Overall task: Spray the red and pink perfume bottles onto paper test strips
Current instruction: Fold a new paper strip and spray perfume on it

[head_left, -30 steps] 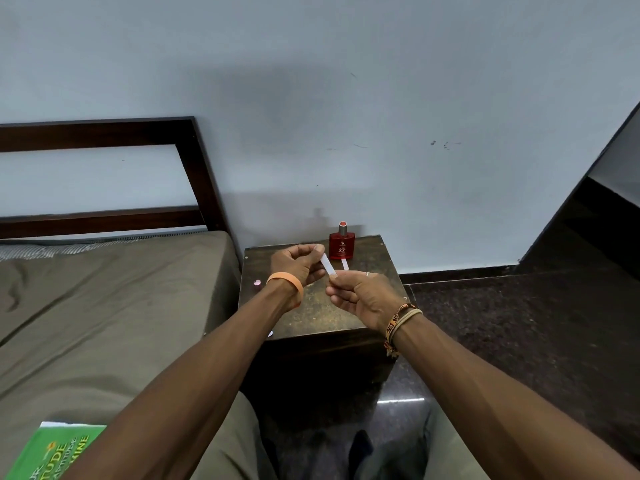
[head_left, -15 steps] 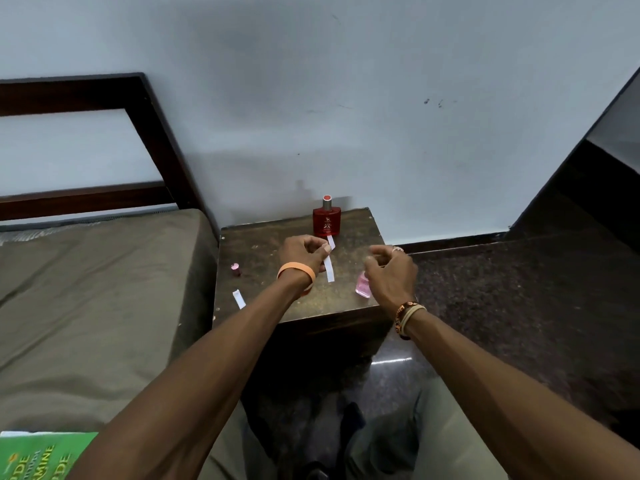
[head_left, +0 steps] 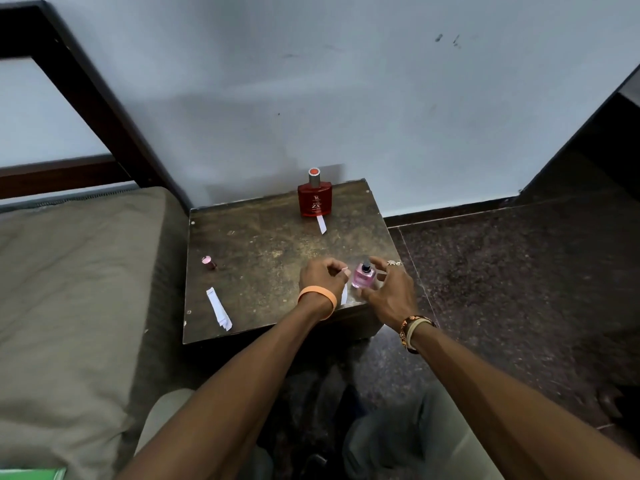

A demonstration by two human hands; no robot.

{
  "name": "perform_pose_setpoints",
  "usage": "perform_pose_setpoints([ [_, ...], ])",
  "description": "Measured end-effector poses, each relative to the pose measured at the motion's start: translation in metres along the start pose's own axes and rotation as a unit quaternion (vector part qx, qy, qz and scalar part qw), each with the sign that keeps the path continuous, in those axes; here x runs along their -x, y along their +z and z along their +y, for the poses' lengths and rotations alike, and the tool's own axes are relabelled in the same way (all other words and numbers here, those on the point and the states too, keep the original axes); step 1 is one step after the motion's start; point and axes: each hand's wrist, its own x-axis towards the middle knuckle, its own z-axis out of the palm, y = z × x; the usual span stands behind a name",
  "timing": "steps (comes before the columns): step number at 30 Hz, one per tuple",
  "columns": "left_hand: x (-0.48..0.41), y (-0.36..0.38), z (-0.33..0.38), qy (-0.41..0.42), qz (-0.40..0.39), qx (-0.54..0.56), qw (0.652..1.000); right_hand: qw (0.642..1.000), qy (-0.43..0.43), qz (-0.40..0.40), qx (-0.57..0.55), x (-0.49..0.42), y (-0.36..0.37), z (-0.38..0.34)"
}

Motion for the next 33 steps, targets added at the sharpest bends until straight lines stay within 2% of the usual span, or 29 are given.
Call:
perform_pose_setpoints([
  [11,-0.011,0.005,-0.02,-0.061,-0.055,0.091,0.992,0.999,-0.012,0.022,-0.038,-0.007,0.023,0.005],
  [16,-0.003,-0.027,-0.002,-0.092,-0.073,0.208,0.971,0.996,-0.031,0.008,-0.08,-0.001,0.018,-0.018],
  [21,0.017,-0.074,0.029,-0.09,-0.087,0.267,0.955,0.989,-0.101,0.027,-0.104,0.024,-0.004,-0.06],
  [26,0.047,-0.117,0.059,-0.059,-0.055,0.296,0.952,0.968,-0.167,0.047,-0.181,0.062,-0.028,-0.101],
  [33,0.086,-0.172,0.093,-0.008,-0.02,0.339,0.941,0.914,-0.171,-0.043,-0.366,0.11,-0.053,-0.141],
])
